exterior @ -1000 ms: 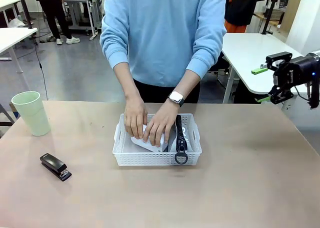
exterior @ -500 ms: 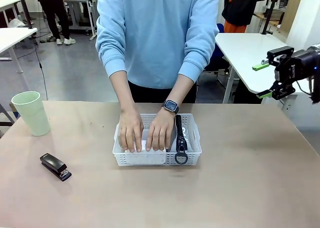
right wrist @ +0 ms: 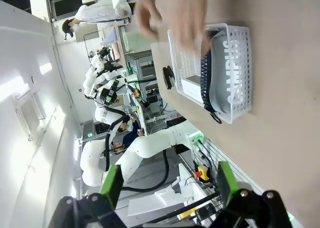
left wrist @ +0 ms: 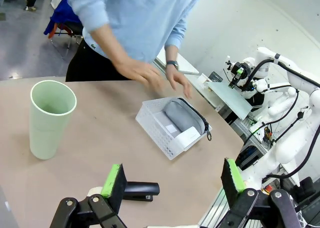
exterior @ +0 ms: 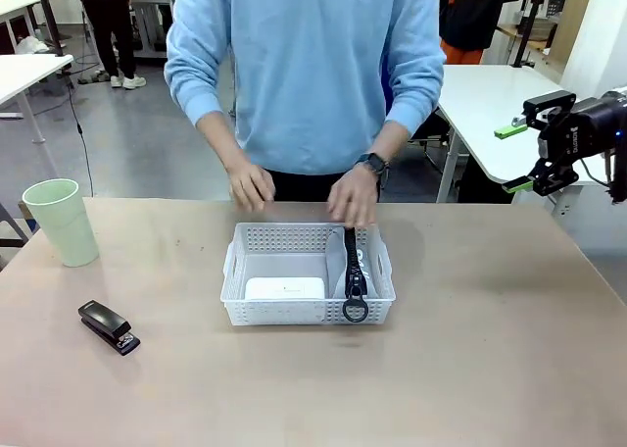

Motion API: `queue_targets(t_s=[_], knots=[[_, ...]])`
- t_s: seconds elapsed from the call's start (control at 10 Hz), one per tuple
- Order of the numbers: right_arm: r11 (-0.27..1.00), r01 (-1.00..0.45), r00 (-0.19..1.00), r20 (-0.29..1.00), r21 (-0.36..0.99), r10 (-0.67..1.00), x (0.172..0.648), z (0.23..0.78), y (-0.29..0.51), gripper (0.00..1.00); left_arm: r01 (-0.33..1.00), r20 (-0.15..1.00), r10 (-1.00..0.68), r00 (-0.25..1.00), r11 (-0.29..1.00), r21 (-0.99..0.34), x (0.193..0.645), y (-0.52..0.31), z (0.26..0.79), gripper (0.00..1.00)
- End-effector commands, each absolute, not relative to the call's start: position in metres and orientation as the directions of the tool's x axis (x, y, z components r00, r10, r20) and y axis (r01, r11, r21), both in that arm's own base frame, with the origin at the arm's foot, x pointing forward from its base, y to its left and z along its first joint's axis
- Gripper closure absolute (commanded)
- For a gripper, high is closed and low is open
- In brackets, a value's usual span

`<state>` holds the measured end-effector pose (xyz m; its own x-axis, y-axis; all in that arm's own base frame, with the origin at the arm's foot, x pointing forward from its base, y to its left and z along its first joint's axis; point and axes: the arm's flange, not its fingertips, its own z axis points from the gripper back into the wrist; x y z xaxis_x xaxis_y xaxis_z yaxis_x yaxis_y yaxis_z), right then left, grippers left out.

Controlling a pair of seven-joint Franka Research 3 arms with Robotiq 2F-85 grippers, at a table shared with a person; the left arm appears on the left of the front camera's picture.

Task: Efficiently arrange items inside the basket to fit them all.
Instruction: Pick up the Stapler and place it inside the Organizing basket.

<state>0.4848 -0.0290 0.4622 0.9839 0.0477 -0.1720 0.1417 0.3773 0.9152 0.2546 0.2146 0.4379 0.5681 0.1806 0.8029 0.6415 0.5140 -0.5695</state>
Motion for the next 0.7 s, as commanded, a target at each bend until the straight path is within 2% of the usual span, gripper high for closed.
queue_targets(t_s=[0.0, 0.6], knots=[[0.387, 0.137, 0.983, -0.172, 0.912, 0.058, 0.4838, 0.4645, -0.0296, 0.00, 0.657, 0.817, 0.186, 0.546, 0.509, -0.556, 0.2550, 0.2142, 0.4391, 0.00], [0.387, 0.137, 0.983, -0.172, 0.912, 0.058, 0.4838, 0.4645, -0.0296, 0.00, 0.657, 0.817, 0.186, 0.546, 0.509, -0.556, 0.2550, 0.2142, 0.4391, 0.00]])
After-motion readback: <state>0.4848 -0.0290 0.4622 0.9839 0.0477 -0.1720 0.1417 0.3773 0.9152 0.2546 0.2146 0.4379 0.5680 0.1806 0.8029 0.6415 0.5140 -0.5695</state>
